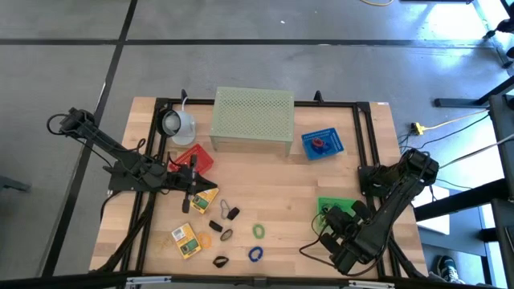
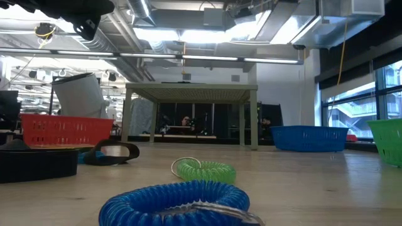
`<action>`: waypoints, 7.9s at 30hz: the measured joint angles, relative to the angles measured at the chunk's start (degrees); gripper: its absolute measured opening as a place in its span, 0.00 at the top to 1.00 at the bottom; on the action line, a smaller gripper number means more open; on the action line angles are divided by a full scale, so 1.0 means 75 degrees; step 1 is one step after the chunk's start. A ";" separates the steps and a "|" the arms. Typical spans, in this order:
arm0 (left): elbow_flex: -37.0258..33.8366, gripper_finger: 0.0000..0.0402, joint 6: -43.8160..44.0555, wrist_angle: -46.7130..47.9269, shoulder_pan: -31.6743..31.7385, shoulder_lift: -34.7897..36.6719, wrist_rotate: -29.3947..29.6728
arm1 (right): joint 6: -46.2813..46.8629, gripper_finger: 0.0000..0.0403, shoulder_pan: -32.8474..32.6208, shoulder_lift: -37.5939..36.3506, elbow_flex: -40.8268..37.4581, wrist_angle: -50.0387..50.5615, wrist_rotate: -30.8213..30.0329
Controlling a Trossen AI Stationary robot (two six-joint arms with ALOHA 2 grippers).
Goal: Pick & Place Office Desk Supplies
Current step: Put the yellow rubber band into the green bin, then put the green spring keychain into the blue bin, then put the blue spring keychain into the blue bin
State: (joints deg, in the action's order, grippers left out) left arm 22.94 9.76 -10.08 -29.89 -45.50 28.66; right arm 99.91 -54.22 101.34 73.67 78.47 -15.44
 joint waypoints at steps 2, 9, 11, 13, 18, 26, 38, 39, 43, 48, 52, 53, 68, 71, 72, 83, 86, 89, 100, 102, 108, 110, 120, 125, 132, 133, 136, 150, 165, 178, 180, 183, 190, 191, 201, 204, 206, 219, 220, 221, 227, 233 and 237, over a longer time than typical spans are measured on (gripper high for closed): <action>0.0000 0.99 0.0000 0.0000 0.0000 -0.0003 -0.0002 | 0.0001 0.90 0.0000 0.0000 0.0000 0.0091 -0.0019; 0.0000 0.99 0.0000 0.0000 -0.0002 -0.0003 -0.0001 | 0.0018 0.75 0.0000 0.0000 0.0000 0.0577 -0.0108; 0.0000 0.99 0.0000 0.0000 -0.0001 -0.0002 -0.0002 | 0.0018 0.71 0.0002 0.0000 0.0000 0.0657 -0.0296; 0.0000 0.99 0.0000 0.0000 -0.0002 -0.0003 -0.0002 | 0.0016 0.66 0.0000 0.0000 0.0000 0.0691 -0.0584; 0.0000 0.99 -0.0041 -0.0035 -0.0003 -0.0003 0.0030 | 0.0016 0.57 0.0003 0.0000 0.0000 0.0693 -0.1195; 0.0000 0.99 0.0308 -0.0465 0.0004 -0.0003 0.0056 | -0.0021 0.49 0.0001 0.0000 0.0000 0.0718 -0.1286; 0.0006 0.99 -0.1018 -0.3431 0.0003 -0.0001 0.0122 | -0.0206 0.53 0.0090 0.0000 0.0000 0.0242 -0.3121; 0.0006 0.99 -0.0997 -0.3386 0.0003 -0.0003 0.0006 | -0.0248 0.53 0.0137 0.0000 0.0000 -0.0026 -0.3468; 0.0004 0.99 -0.0983 -0.3197 0.0000 -0.0009 -0.0462 | -0.1701 0.54 0.0449 0.0000 0.0000 -0.1589 -0.4078; 0.0003 0.99 -0.0799 -0.3209 0.0000 -0.0216 -0.1201 | -0.4881 0.54 0.1080 0.0001 0.0000 -0.4041 -0.3590; 0.0003 0.99 -0.0799 -0.3395 -0.0001 -0.0369 -0.1439 | -0.6510 0.54 0.1684 0.0116 0.0006 -0.5652 -0.3348; 0.0004 0.99 -0.0799 -0.3449 0.0000 -0.0397 -0.1439 | -0.6664 0.54 0.1855 0.0168 0.0006 -0.5940 -0.3174; 0.0003 0.99 -0.0799 -0.3430 0.0000 -0.0525 -0.1412 | -0.9285 0.54 0.3125 0.2036 0.0006 -0.8754 -0.0983; 0.0003 0.99 -0.0799 -0.3433 0.0000 -0.0525 -0.1410 | -0.9655 0.54 0.3233 0.2185 0.0006 -0.8845 -0.0935; 0.0003 0.99 -0.0799 -0.3430 0.0000 -0.0525 -0.1410 | -0.9711 0.54 0.3270 0.2255 0.0009 -0.8887 -0.0802; 0.0003 0.99 -0.0801 -0.3430 0.0000 -0.0522 -0.1375 | -1.0039 0.54 0.3380 0.2672 0.0023 -0.9202 -0.0392; 0.0003 0.99 -0.0801 -0.3430 0.0000 -0.0522 -0.1375 | -1.0113 0.58 0.3375 0.2679 0.0023 -0.9205 -0.0447; 0.0003 0.99 -0.0801 -0.3430 0.0000 -0.0522 -0.1375 | -1.0184 0.65 0.3372 0.2687 0.0026 -0.9216 -0.0435; 0.0003 0.99 -0.0801 -0.3430 0.0000 -0.0522 -0.1375 | -0.9726 0.95 0.3372 0.2684 0.0025 -0.9188 -0.0460; 0.0003 0.99 -0.0800 -0.3429 0.0000 -0.0522 -0.1375 | -0.9618 0.94 0.3377 0.2617 0.0010 -0.9102 -0.0453; 0.0003 0.99 -0.0796 -0.3430 0.0000 -0.0522 -0.1375 | -0.9907 0.95 0.3398 0.2016 -0.0029 -0.8698 -0.0451; 0.0003 0.99 -0.0796 -0.3430 0.0000 -0.0522 -0.1375 | -1.0071 0.95 0.3398 0.1719 -0.0017 -0.8630 -0.0503; 0.0003 0.99 -0.0799 -0.3429 0.0000 -0.0522 -0.1367 | -1.1208 0.93 0.3413 -0.0030 -0.0009 -0.8384 -0.2425; 0.0003 0.99 -0.0799 -0.3430 0.0000 -0.0522 -0.1357 | -1.1571 0.93 0.3538 -0.0786 -0.0003 -0.8355 -0.3793; 0.0003 0.99 -0.0799 -0.3430 0.0000 -0.0521 -0.1354 | -1.1649 0.93 0.4021 -0.1323 -0.0001 -0.8357 -0.4290; 0.0003 0.99 -0.0799 -0.3430 0.0000 -0.0522 -0.1354 | -1.1652 0.93 0.4079 -0.1356 0.0000 -0.8328 -0.4287; 0.0002 0.99 -0.0801 -0.3430 0.0000 -0.0521 -0.1354 | -1.1723 0.93 0.4249 -0.1384 0.0000 -0.8067 -0.4348; 0.0002 0.99 -0.0801 -0.3426 0.0000 -0.0522 -0.1352 | -0.6503 0.93 0.4855 -0.1845 0.0003 -0.0829 -0.5068; 0.0000 0.99 -0.0804 -0.3429 0.0000 -0.0520 -0.1349 | -0.3765 0.93 0.5628 -0.3311 -0.1852 0.0639 -0.5421; 0.0000 0.99 -0.0807 -0.3428 0.0000 -0.0521 -0.1165 | -0.4375 0.93 0.7428 -0.4175 -0.4925 -0.3828 -0.4825; 0.0000 0.99 -0.0807 -0.3427 0.0000 -0.0519 -0.0970 | -0.5149 0.93 0.7639 -0.4167 -0.5220 -0.4808 -0.4519; 0.0000 0.99 -0.0807 -0.3427 0.0000 -0.0519 -0.0669 | -0.5862 0.93 0.7887 -0.4167 -0.5418 -0.5721 -0.4503; 0.0000 0.99 -0.0810 -0.3427 0.0000 -0.0519 -0.0346 | -0.6321 0.93 0.8308 -0.4167 -0.5429 -0.6152 -0.4013; 0.0000 0.99 -0.0810 -0.3427 0.0000 -0.0519 -0.0346 | -0.6393 0.93 0.8335 -0.4153 -0.5429 -0.6157 -0.3820; 0.0000 0.99 -0.0810 -0.3427 0.0000 -0.0522 -0.0346 | -0.6468 0.93 0.8355 -0.3707 -0.5432 -0.6182 -0.3541; 0.0000 0.99 -0.0808 -0.3427 0.0000 -0.0519 -0.0346 | -0.6457 0.93 0.8355 -0.3591 -0.5432 -0.6189 -0.3418; 0.0000 0.99 -0.0807 -0.3427 0.0000 -0.0519 -0.0346 | -0.6376 0.93 0.8355 -0.3532 -0.5432 -0.6201 -0.3416; 0.0000 0.99 -0.0807 -0.3427 0.0000 -0.0519 -0.0346 | -0.6354 0.68 0.8354 -0.3500 -0.5424 -0.6226 -0.3338; 0.0000 0.99 -0.0807 -0.3427 0.0000 -0.0521 -0.0346 | -0.6394 0.65 0.8352 -0.3500 -0.5391 -0.6177 -0.3334; 0.0000 0.99 -0.0807 -0.3427 0.0000 -0.0521 -0.0344 | -0.6416 0.61 0.8352 -0.3500 -0.5316 -0.6104 -0.3331; 0.0000 0.99 -0.0807 -0.3427 0.0000 -0.0519 -0.0346 | -0.6442 0.45 0.8291 -0.3503 -0.4148 -0.4706 -0.2604; 0.0000 0.99 -0.0807 -0.3427 0.0000 -0.0519 -0.0346 | -0.6419 0.45 0.7351 -0.3509 -0.2938 -0.4032 -0.2006; 0.0000 0.99 -0.0808 -0.3427 0.0000 -0.0521 -0.0352 | -0.6238 0.49 0.6070 -0.3509 -0.2483 -0.4545 -0.2038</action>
State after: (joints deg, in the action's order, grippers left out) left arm 22.94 3.70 -35.79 -29.89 -49.41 26.02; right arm 53.13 -8.69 75.02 55.05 44.38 -30.72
